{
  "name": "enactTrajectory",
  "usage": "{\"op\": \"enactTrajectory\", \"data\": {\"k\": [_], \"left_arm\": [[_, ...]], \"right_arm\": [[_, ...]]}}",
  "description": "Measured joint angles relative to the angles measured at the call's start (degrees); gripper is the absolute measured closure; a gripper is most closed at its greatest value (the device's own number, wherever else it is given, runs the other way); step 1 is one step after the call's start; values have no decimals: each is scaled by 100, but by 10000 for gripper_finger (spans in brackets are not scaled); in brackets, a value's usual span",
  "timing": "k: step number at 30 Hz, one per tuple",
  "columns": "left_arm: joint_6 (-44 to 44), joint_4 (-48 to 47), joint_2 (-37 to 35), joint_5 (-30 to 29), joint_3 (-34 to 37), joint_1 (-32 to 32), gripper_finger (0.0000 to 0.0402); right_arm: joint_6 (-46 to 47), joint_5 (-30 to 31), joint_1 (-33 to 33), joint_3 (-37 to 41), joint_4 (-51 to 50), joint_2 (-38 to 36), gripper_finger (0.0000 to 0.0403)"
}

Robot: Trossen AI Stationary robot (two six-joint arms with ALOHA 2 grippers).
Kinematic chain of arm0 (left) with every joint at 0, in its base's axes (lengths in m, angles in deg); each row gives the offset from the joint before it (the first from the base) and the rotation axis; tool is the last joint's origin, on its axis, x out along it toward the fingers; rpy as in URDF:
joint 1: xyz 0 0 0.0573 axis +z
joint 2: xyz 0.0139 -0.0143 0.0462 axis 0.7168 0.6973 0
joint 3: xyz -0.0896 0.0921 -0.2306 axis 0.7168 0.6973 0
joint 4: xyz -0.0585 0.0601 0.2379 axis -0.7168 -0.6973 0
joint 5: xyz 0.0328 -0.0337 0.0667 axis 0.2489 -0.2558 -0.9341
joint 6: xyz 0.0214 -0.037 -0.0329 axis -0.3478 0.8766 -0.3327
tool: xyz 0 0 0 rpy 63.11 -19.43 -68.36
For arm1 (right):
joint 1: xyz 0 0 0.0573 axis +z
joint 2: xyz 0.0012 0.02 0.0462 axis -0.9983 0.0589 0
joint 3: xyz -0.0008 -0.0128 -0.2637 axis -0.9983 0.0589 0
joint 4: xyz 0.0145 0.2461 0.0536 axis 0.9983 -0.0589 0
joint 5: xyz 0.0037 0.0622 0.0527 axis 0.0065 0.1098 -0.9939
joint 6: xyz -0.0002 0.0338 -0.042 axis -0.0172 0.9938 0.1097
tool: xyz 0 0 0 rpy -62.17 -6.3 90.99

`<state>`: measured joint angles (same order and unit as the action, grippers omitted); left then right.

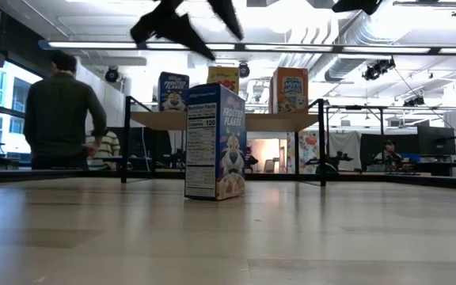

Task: Stack cereal on shelf
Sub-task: Put the right blue cereal box and aligned with the other blue cereal box on the shelf

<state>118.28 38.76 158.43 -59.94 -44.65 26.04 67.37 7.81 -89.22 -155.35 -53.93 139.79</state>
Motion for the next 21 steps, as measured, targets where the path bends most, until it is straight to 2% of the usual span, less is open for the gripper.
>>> {"op": "enactTrajectory", "data": {"k": [14, 21], "left_arm": [[-183, 37, 246, 110, 7, -17, 179], [-177, -12, 330, 344, 11, -15, 179]], "right_arm": [[51, 0, -1, 0, 0, 0, 128], [42, 0, -1, 0, 0, 0, 128]]}}
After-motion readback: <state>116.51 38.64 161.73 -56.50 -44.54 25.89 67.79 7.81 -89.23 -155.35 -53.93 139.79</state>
